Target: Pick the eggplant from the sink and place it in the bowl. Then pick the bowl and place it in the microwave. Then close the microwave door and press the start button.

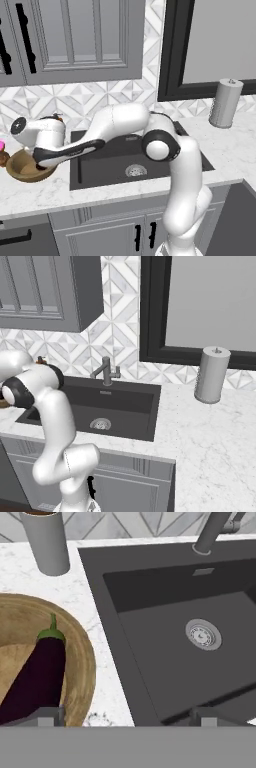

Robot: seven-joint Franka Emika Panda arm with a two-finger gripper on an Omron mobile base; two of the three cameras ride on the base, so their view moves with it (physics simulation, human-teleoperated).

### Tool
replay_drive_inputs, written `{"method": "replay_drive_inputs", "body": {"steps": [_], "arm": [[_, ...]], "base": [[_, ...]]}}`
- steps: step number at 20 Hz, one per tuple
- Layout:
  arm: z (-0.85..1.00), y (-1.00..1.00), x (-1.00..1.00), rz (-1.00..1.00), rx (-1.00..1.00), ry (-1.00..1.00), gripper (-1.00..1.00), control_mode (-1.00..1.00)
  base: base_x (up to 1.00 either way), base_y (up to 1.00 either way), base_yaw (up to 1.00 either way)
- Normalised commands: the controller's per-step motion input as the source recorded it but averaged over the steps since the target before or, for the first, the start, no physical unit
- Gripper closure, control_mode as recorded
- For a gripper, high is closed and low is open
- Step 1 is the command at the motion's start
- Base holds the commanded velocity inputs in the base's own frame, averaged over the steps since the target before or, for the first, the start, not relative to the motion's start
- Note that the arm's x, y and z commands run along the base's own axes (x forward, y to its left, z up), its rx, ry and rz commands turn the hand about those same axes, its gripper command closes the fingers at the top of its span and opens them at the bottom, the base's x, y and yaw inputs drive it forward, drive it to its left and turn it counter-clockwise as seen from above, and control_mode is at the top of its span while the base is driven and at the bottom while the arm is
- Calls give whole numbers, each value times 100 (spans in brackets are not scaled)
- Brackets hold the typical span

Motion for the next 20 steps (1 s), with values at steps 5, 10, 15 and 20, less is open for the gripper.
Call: {"method": "replay_drive_inputs", "body": {"steps": [5, 10, 15, 20], "arm": [[0, -61, -8, -1, 21, 3, -100, -100], [0, -4, 39, 4, 26, 6, -100, -100], [0, 11, 48, 10, 21, 23, -100, -100], [-1, 37, 25, 15, 15, 19, -100, -100]], "base": [[0, 0, 0], [0, 0, 0], [0, 0, 0], [0, 0, 0]]}}
